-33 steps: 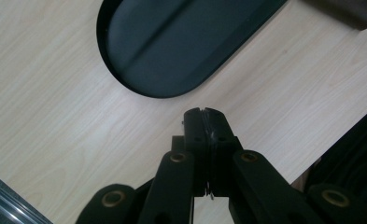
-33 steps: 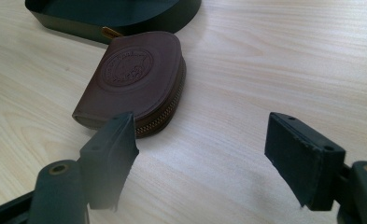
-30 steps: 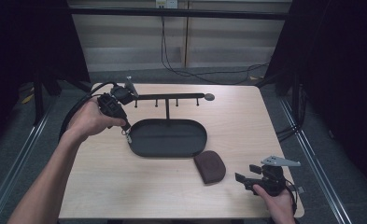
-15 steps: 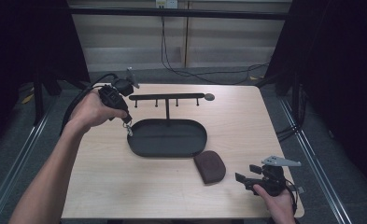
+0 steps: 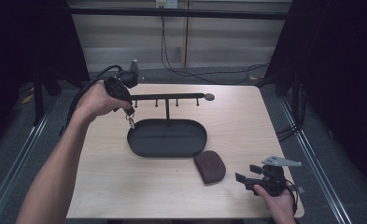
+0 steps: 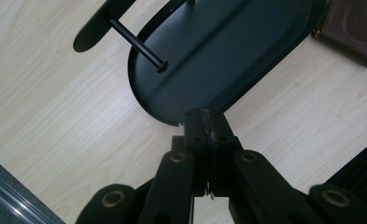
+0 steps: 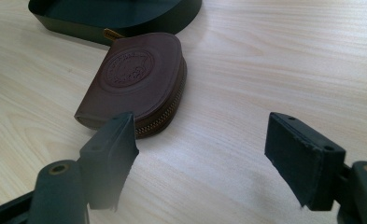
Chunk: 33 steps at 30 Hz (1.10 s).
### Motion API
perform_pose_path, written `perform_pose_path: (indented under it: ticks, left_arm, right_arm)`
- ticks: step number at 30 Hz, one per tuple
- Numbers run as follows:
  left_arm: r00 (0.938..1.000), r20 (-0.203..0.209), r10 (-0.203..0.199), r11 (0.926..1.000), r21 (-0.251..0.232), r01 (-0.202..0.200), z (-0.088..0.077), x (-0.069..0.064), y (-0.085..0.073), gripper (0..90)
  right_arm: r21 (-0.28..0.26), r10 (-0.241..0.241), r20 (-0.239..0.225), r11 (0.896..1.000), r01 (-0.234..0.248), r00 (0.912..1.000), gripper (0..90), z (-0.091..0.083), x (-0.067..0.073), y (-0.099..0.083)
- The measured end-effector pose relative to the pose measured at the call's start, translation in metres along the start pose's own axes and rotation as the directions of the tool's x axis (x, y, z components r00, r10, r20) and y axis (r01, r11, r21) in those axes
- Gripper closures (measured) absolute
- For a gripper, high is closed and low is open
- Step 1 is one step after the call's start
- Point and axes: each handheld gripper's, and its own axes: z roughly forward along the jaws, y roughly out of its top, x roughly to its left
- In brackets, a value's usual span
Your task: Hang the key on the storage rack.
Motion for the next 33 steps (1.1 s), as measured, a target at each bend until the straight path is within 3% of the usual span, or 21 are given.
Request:
perform_pose_path:
  ticks: [16,19,33]
  left_arm:
    - [0.9998,0.002,-0.02,0.9998,0.0,0.02,0.004,0.004,0.025,89.3]
    - [1.0,-0.004,0.008,1.0,0.0,-0.008,0.004,0.005,0.03,89.3]
    - [0.9996,-0.023,-0.016,0.9998,0.011,0.017,0.009,0.014,0.032,89.2]
  right_arm:
    - [-0.001,-0.001,-0.004,1.0,0.001,1.0,24.7,0.0,0.0,0.0]
    - [-0.003,-0.004,-0.006,1.0,0.004,1.0,24.6,-0.001,0.0,0.0]
    - [-0.002,-0.003,-0.008,1.0,0.003,1.0,24.7,-0.001,0.0,-0.001]
